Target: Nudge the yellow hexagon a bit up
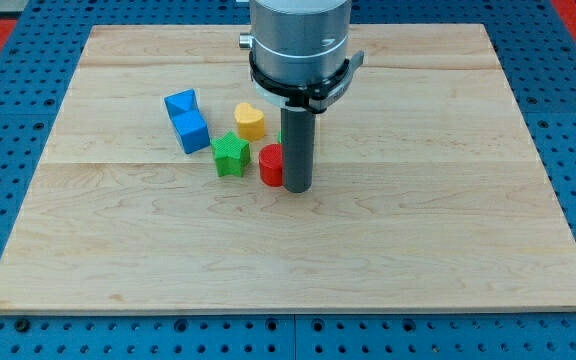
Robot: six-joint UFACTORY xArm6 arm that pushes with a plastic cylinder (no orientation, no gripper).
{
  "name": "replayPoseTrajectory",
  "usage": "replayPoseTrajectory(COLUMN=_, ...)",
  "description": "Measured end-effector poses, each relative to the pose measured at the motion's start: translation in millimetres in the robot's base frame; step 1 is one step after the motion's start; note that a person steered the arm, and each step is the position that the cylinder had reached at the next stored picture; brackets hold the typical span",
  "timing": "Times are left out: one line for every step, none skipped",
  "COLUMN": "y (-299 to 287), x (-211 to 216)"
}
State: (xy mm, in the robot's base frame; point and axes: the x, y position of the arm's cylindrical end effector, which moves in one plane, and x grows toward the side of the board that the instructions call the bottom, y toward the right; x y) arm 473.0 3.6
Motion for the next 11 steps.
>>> replayPoseTrajectory(y=-8, x=-2)
replayPoseTrajectory(y=-23, x=-4)
replayPoseTrajectory(y=-36, x=-7)
replayPoseTrajectory(y=-41, x=-7)
replayPoseTrajectory(y=-41, x=-7)
replayPoseTrajectory(y=-27, x=-1)
replayPoseTrajectory(y=2, x=-2)
replayPoseTrajectory(y=30, x=-34)
replayPoseTrajectory(y=36, x=-91)
replayPoseTrajectory(y=36, x=-153)
replayPoseTrajectory(y=37, x=-183)
